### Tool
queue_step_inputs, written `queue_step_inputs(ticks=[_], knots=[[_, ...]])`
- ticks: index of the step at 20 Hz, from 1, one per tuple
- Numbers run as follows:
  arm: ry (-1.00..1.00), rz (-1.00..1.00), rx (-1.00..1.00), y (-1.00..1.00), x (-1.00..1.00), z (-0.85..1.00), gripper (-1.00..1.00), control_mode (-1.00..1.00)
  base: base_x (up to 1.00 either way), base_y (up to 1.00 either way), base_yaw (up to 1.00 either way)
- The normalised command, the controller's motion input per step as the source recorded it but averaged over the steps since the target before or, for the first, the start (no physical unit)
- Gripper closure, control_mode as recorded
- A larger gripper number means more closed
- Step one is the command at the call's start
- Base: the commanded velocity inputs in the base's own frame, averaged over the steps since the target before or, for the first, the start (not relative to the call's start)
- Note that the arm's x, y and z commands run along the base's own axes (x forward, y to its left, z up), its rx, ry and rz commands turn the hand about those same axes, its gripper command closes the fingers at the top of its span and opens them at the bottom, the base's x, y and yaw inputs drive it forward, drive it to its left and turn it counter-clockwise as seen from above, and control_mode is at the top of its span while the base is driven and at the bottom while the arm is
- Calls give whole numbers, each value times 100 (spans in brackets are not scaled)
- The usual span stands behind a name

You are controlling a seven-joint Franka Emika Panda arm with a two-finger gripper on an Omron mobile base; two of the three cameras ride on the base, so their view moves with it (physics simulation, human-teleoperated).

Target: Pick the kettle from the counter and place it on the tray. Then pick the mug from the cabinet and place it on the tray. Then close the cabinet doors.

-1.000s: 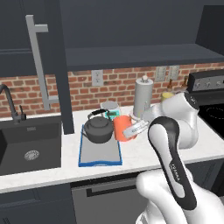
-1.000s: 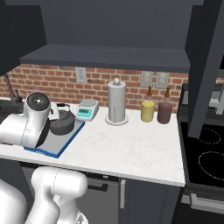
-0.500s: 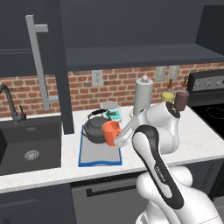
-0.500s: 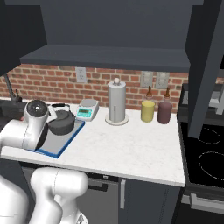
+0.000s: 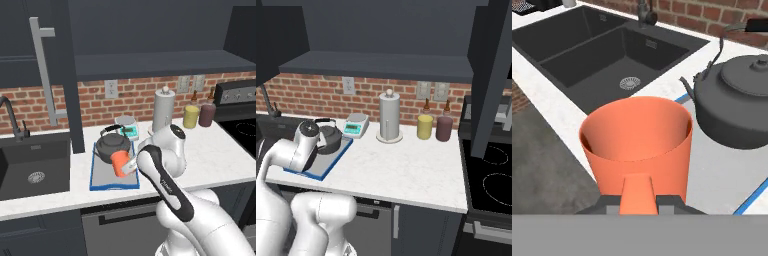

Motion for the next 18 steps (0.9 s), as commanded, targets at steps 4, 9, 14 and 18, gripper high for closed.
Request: queue_step_inputs(ticks=[4, 9, 14, 18], knots=[[8, 0, -5, 0, 25, -60, 100, -100, 0, 0, 0], [0, 0, -1, 0, 29, -36, 100, -100, 0, 0, 0], [-2, 0, 0, 0, 14, -40, 100, -100, 0, 0, 0], [0, 1, 0, 2, 35, -38, 100, -100, 0, 0, 0]])
